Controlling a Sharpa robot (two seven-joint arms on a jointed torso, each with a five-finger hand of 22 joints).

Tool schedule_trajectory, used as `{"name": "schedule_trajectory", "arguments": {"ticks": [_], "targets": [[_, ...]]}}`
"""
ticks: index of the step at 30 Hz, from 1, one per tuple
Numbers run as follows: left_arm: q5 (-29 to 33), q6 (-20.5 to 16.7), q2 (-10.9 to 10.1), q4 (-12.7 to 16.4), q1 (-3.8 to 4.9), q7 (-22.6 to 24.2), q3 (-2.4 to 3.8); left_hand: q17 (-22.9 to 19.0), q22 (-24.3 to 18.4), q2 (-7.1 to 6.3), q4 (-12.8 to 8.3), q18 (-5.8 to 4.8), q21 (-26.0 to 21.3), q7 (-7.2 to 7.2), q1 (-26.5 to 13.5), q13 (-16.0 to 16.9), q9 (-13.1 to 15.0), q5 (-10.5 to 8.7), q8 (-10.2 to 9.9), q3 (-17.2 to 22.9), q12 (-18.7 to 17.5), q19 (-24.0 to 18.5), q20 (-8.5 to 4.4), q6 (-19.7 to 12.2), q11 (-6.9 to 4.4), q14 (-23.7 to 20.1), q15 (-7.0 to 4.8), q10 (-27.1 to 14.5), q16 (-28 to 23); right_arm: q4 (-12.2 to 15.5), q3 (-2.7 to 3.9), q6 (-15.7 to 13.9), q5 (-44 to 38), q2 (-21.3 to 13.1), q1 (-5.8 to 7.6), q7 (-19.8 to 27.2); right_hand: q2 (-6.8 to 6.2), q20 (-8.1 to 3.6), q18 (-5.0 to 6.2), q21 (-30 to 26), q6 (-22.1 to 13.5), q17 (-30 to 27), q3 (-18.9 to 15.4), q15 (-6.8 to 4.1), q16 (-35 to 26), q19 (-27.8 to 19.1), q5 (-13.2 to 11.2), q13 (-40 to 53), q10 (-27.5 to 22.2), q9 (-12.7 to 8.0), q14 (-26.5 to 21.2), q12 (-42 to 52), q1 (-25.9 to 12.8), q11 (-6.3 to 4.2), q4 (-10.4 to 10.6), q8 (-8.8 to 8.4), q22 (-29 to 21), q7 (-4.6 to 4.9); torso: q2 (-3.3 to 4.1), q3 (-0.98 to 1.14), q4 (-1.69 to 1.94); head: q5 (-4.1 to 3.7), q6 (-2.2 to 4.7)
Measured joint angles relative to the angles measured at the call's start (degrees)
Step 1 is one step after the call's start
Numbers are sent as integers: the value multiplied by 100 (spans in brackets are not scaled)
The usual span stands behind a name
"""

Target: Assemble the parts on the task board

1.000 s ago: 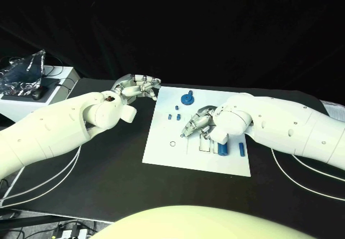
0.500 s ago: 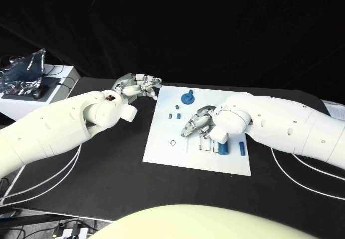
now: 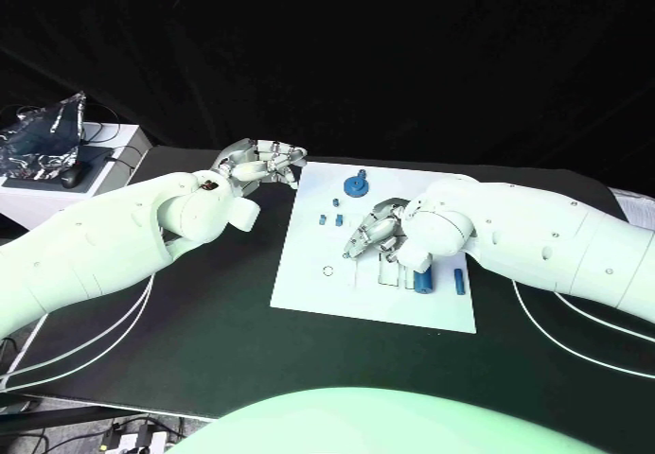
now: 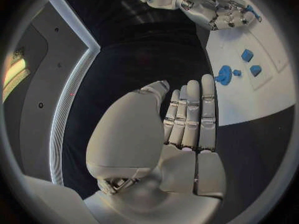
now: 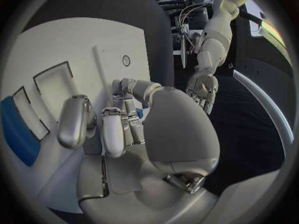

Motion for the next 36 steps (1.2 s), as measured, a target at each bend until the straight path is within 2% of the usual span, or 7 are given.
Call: {"name": "schedule_trajectory", "arguments": {"ticks": [36], "targets": [[-1,17,-10,1,0,-16,0,1,4,0,0,0,0,0,0,1,-6,0,28,48,0,0,0,-41,20,0,0,-20,0,2,3,-25,-322,53,-62,140,22,-21,0,-32,-19,-20,10,0,-34,-21,3,6,0,7,0,-1,22,0,-22,-15,4,-2,-4,-6,-2,17,-10]]}}
